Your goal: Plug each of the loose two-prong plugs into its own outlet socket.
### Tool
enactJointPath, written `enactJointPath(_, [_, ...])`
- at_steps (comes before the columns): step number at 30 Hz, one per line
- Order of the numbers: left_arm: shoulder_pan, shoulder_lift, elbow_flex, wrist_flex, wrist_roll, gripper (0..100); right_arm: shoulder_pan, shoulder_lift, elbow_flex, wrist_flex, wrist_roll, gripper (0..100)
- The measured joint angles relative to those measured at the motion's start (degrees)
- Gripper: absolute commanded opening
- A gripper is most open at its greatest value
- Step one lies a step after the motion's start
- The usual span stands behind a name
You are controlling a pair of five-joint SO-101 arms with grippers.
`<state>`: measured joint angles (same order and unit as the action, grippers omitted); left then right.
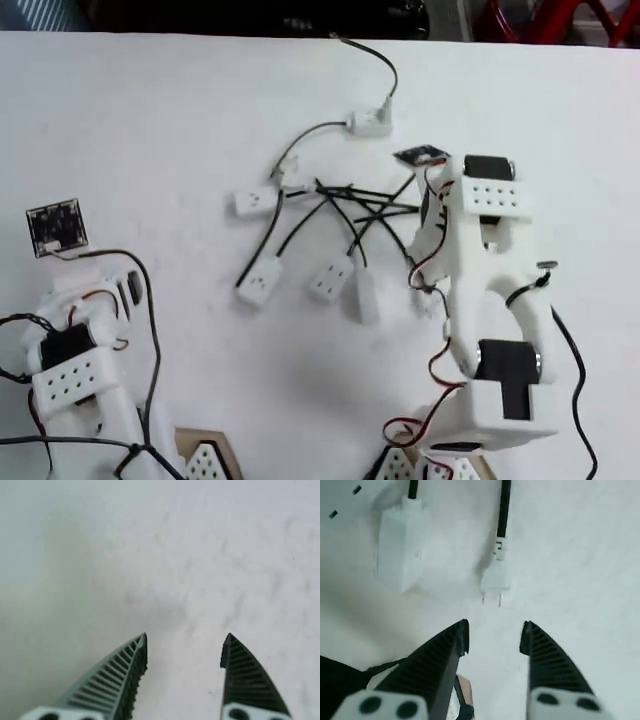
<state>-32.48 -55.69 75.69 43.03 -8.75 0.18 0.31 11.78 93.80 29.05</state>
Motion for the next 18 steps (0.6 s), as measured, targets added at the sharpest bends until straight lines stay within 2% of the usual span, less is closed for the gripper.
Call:
enactJointPath(9, [0.0,0.0,0.0,0.0,0.0,24,-3.3,-4.3,1.4,-0.6,0.0,14.9])
enactJointPath(18, [0.0,0.0,0.0,0.0,0.0,24,-4.0,2.8,9.5,-8.8,0.5,14.8])
